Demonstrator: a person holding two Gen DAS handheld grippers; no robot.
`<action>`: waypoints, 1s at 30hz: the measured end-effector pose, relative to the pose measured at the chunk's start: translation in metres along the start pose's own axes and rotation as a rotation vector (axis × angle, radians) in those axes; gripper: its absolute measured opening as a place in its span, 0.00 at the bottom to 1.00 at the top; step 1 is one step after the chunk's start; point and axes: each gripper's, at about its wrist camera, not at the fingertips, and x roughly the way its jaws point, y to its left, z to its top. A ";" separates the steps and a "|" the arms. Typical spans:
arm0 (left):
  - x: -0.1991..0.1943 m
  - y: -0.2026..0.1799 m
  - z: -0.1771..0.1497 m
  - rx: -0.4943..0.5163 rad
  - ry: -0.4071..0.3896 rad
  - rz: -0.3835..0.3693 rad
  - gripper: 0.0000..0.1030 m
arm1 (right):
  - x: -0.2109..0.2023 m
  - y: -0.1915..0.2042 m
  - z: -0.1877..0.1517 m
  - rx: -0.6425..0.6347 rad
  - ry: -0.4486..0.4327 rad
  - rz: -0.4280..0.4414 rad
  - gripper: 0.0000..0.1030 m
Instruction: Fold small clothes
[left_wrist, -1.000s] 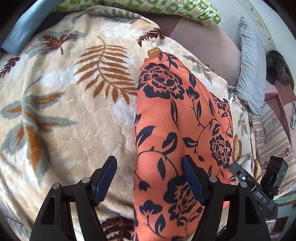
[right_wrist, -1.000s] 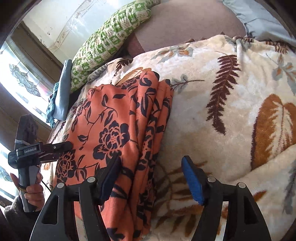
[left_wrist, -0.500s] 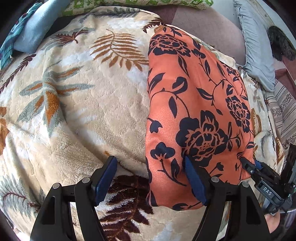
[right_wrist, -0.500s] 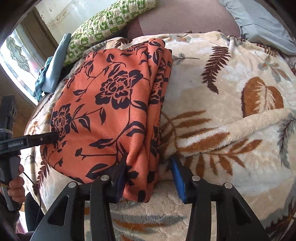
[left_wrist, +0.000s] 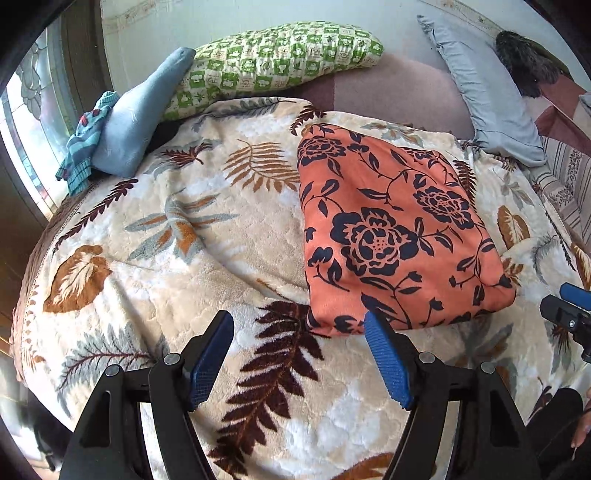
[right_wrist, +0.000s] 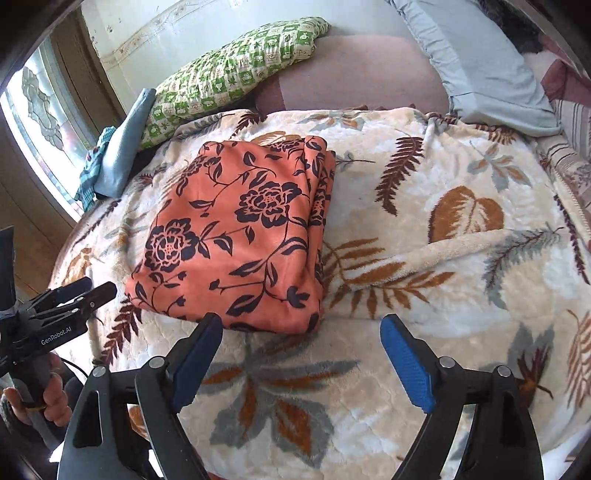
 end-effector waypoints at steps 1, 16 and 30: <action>-0.004 -0.002 -0.006 0.000 -0.005 0.002 0.71 | -0.003 0.005 -0.004 -0.023 0.017 -0.036 0.91; -0.015 -0.007 -0.040 0.056 0.005 0.033 0.71 | -0.043 0.031 -0.057 -0.170 -0.070 -0.097 1.00; -0.045 -0.038 -0.058 0.200 -0.006 0.026 0.71 | -0.055 0.020 -0.060 -0.168 -0.119 -0.152 1.00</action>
